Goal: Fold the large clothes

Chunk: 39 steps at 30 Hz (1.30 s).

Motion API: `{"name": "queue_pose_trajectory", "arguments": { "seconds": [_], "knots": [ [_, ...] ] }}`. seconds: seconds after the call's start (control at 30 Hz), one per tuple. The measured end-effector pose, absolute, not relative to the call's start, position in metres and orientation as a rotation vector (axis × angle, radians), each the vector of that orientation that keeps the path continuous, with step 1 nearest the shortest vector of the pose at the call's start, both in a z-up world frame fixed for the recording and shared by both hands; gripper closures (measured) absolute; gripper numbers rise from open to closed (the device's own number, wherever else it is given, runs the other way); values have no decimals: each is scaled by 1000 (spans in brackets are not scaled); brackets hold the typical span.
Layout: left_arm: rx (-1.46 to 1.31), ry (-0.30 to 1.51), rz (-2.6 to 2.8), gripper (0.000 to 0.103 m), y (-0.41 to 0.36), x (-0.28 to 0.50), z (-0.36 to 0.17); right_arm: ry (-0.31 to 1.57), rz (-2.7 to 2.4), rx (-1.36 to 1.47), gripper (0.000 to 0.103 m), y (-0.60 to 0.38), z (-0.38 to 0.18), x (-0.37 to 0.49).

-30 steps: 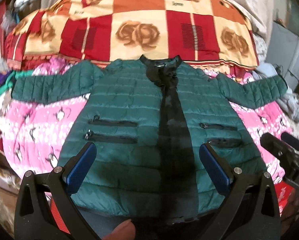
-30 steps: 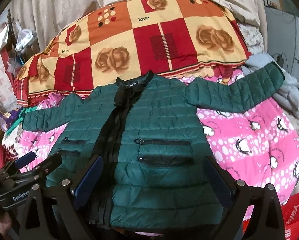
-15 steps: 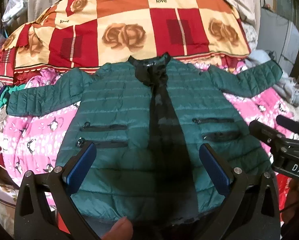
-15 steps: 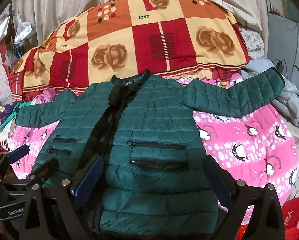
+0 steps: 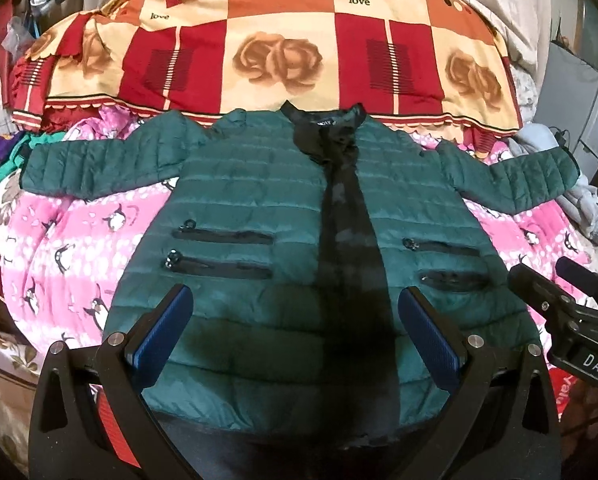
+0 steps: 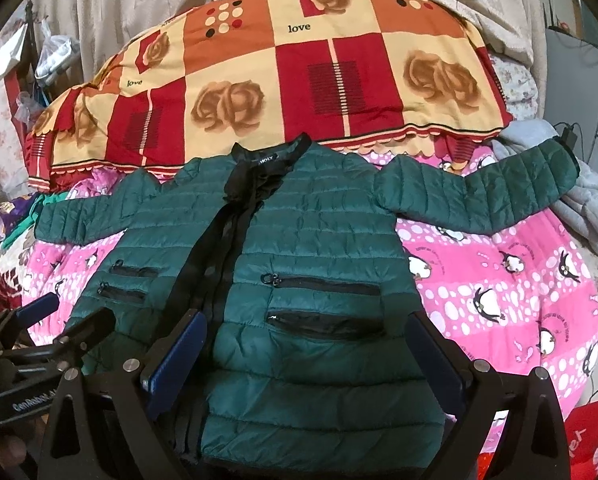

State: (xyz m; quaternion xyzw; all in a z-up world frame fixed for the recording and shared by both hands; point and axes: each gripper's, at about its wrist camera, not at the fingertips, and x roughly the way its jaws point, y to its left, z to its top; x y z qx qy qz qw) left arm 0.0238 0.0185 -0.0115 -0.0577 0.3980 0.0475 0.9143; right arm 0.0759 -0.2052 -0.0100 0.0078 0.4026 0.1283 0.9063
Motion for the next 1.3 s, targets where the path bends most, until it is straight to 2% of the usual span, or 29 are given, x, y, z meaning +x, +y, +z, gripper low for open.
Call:
{"name": "queue_pose_trajectory", "arguments": {
  "seconds": [0.77,1.3],
  "knots": [
    [-165,816,149,0,44,37,-15,779,289,-19,4,-197,-5,81],
    [-178,797,149,0,70,46,-3,805,270,5,4,-194,-23,109]
  ]
}}
